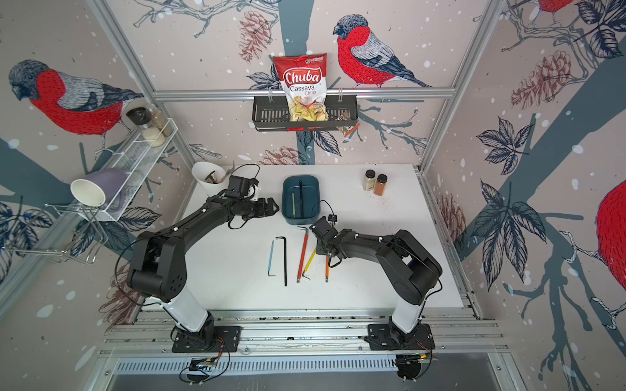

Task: Put the hex key on the desktop into the storage box
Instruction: Pick up the Allen key from the center of the board, then place the Allen key in the storage box.

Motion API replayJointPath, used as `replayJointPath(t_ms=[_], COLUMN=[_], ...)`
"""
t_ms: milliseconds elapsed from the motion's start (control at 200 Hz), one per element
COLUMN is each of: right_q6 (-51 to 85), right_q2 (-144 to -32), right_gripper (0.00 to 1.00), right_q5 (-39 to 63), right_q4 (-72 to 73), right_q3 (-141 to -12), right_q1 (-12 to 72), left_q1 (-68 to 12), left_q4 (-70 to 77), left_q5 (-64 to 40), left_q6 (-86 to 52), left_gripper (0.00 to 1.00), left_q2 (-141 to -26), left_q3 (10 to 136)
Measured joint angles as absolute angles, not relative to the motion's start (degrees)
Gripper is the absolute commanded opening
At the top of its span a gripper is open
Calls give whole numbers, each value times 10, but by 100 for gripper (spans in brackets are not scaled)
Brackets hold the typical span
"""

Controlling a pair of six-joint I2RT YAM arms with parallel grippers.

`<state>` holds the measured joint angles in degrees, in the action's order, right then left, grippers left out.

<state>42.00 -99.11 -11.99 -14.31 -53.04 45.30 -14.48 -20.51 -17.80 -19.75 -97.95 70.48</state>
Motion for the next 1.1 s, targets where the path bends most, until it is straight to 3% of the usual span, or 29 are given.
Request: replayJointPath(t_ms=[665, 1100], right_q6=[418, 370], right_q2=[-824, -898], right_gripper=[0, 0], right_q5=[28, 84], right_q4=[-74, -36], right_q3=[-467, -600], right_q1=[343, 298], left_q1=[-145, -153], left_q4=[-203, -183], left_q5=[-178, -188], left_q6=[-204, -211], left_gripper=[95, 95], left_q2=[-977, -952], left_q3=[700, 683])
